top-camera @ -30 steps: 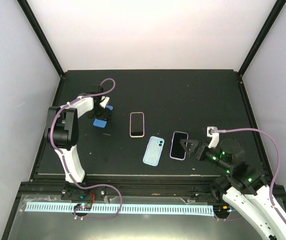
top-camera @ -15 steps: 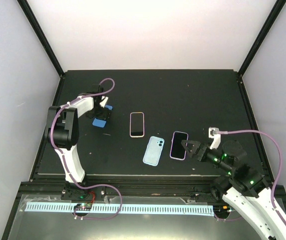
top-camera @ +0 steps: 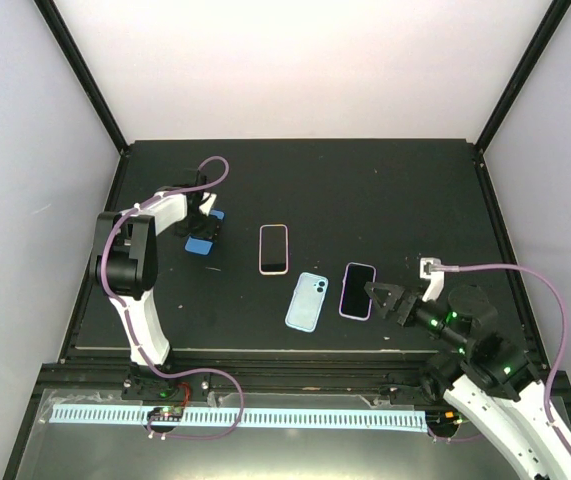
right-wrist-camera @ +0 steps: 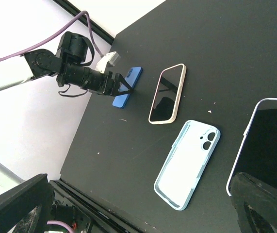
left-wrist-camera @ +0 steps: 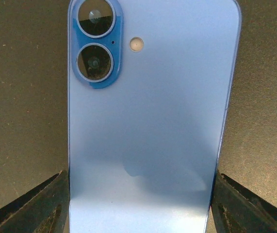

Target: Put the phone into the phone case

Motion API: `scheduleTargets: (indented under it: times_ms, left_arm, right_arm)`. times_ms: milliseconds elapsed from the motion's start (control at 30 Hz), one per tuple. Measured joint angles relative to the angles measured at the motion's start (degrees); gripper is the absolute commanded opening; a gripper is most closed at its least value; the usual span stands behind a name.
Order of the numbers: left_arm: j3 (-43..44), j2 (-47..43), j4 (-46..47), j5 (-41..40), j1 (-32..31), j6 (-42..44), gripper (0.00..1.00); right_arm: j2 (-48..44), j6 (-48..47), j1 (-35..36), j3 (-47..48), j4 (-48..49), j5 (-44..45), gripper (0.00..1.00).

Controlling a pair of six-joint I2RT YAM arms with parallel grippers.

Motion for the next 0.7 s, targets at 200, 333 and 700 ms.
scheduleTargets:
  times_ms: [200,333,700]
  left_arm:
    - [-0.35,-0.31,0.33,0.7,-0.07,-0.92,0.56]
    - [-2.93,-2.54,0.81,3.41,-0.28,-2.25,0.54]
    - [-15.8,-12.7,4.98,18.14,-2.38,-8.09,0.49]
  right_arm:
    - [-0.9,0.35,0.0,0.0,-0.74,-0.02,1.0]
    - [-1.81,0.92,0.0,0.0,-1.11,-0.02,1.0]
    - [-1.05,1.9,0.0,-0.55,0.11,-2.27,1.0]
